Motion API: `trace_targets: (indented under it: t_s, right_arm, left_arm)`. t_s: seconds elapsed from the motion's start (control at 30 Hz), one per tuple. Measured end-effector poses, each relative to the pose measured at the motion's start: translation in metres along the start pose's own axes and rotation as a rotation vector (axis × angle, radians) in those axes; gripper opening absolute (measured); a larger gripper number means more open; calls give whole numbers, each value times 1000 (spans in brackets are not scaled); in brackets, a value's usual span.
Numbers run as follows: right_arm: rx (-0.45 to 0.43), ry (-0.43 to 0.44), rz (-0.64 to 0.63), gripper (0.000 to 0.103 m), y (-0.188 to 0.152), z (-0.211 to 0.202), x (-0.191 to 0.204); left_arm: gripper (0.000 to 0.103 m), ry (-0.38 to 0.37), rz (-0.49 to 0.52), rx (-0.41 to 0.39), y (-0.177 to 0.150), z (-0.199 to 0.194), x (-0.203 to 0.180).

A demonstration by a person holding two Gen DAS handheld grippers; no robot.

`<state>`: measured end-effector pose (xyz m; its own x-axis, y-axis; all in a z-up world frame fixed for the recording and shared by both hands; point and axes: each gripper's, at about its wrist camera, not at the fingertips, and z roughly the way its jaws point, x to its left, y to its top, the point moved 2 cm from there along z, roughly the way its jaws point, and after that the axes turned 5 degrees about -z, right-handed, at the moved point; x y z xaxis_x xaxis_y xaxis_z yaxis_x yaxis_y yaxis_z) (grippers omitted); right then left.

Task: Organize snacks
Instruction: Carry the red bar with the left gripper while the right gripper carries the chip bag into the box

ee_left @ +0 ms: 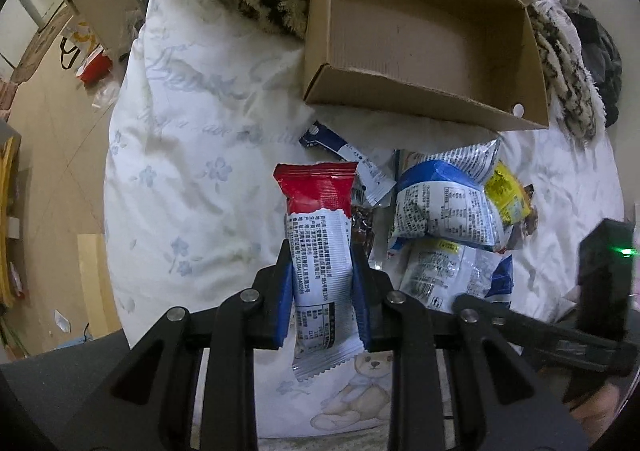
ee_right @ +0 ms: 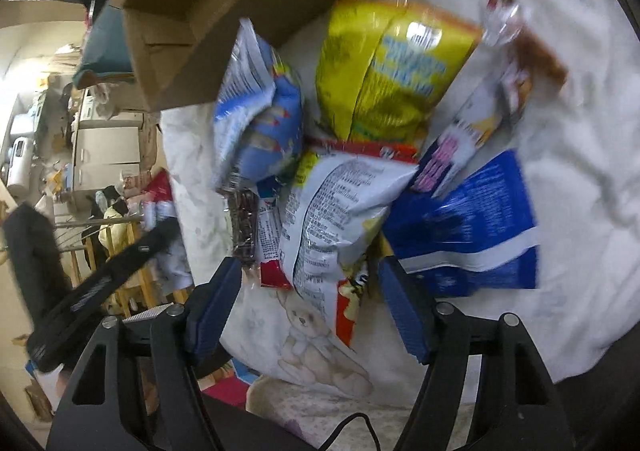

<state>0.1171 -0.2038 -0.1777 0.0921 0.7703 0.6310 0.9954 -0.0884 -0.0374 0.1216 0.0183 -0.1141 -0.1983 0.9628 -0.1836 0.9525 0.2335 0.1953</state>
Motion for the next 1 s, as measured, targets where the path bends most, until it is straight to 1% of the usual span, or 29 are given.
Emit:
trace_targets:
  t_s: [0.1,0.17,0.2,0.27,0.33,0.4,0.5,0.6,0.7,0.77,0.83,0.9,1.0]
  right_arm:
    - [9,-13,28,66,-2,17,-2]
    - [21,-19,38,52,-4,25,-2]
    - [19,-17,36,50,-4,24,-2]
    - [-2,-13,17,38,-6,20,1]
    - [-18,6,2,29,-8,11,6]
    - [-27,-20,-31,27,-14,-1,14]
    - [-41,-29,-83,25,-24,-22,21]
    - [-57,10,-122,24,-36,-45,30]
    - [-98,44,-155,24,-41,-70,34]
    - [-150,60,-197,24,-40,-89,37]
    - [-206,67,-229,24,-30,-108,37]
    - [-236,75,-243,24,-19,-117,34]
    - [-278,81,-274,24,0,-129,37]
  left_arm:
    - [22,-15,-7,-4,1,-3,1]
    - [22,-17,-11,-9,2,-5,2]
    - [22,-19,-18,-10,2,-5,4]
    - [22,-23,-31,-8,3,-6,7]
    - [22,-26,-38,-8,3,-7,8]
    - [22,-27,-41,-14,4,-9,8]
    - [22,-27,-42,-22,3,-10,8]
    - [22,-23,-38,-37,2,-13,8]
    - [22,-24,-35,-59,1,-18,6]
    - [22,-17,-29,-88,1,-22,5]
    - [22,-7,-21,-119,3,-27,4]
    - [22,-7,-22,-143,7,-32,2]
    - [22,-11,-25,-158,16,-37,-2]
